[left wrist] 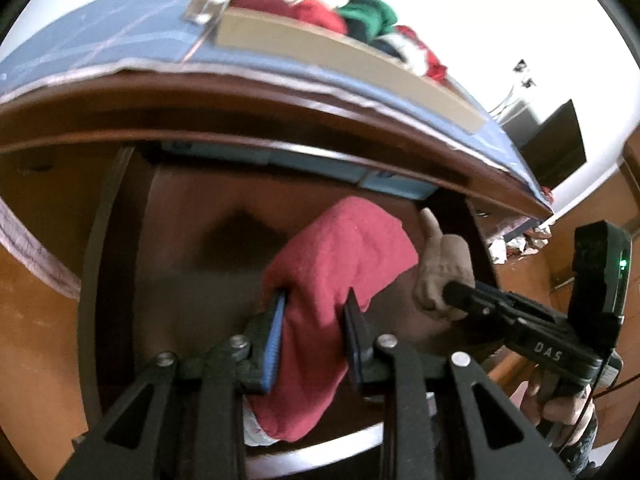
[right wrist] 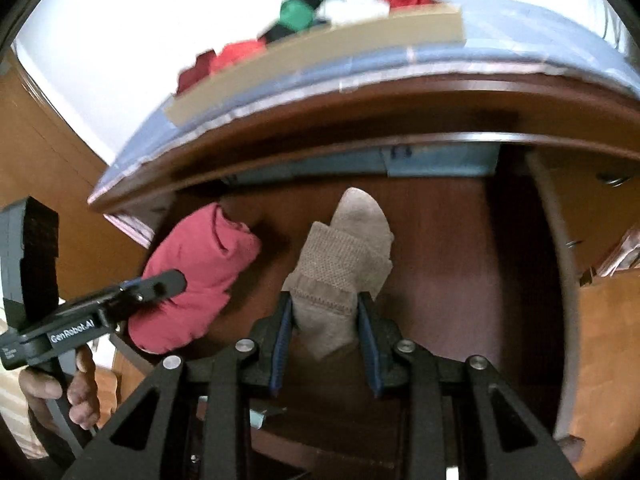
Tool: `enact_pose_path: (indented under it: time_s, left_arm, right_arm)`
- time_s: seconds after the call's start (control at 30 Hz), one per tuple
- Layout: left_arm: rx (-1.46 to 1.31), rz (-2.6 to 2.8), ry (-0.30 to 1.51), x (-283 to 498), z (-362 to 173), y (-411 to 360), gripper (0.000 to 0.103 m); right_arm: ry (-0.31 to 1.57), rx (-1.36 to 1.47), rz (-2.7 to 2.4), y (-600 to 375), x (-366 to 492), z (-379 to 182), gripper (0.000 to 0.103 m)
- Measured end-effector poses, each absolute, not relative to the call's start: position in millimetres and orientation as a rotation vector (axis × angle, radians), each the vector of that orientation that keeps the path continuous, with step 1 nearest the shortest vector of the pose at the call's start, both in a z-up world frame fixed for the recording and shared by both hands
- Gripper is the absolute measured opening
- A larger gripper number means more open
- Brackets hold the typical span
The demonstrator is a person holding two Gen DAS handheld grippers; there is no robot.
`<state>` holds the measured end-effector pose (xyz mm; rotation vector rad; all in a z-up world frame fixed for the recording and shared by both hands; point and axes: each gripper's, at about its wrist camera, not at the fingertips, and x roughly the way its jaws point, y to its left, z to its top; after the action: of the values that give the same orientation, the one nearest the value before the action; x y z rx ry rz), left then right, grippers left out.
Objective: Take underwear out of drawer
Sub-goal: 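Lift the pink underwear and beige sock out of the drawer toward the tray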
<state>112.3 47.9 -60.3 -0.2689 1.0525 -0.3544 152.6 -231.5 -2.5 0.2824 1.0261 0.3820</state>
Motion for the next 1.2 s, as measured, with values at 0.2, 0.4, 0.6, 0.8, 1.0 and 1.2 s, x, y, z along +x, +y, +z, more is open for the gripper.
enact_pose_path:
  time_s: [0.2,0.4,0.6,0.8,1.0,1.2]
  left_arm:
    - [-0.224,-0.361,1.003,100.0,-38.6,38.4,0.025]
    - [-0.192,-0.361,0.959,80.5,-21.5,31.0,0.025]
    - [-0.16,-0.362,0.934,60.5,-12.4,23.2,0.025]
    - [-0.118,-0.356,0.883,49.6,3.1,16.9,0.025]
    - [-0.075,-0.337,0.797,47.2,24.7,12.5,0.025]
    - [-0.033,-0.327,0.739,49.1,44.1,5.1,0.025]
  right_arm:
    - [0.942,0.314,0.359,-244.0,128.9,15.6,0.034]
    - [0.878,0.338,0.331,-243.4,103.4,29.4,0.034]
    - [0.803,0.289,0.319,-234.6,83.7,48.7,0.034]
    - [0.72,0.239,0.312,-227.0,68.9,70.4,0.034]
    - [0.667,0.223,0.303,-226.9,62.6,84.0,0.034]
    - [0.623,0.225,0.28,-234.7,61.5,95.7,0.034]
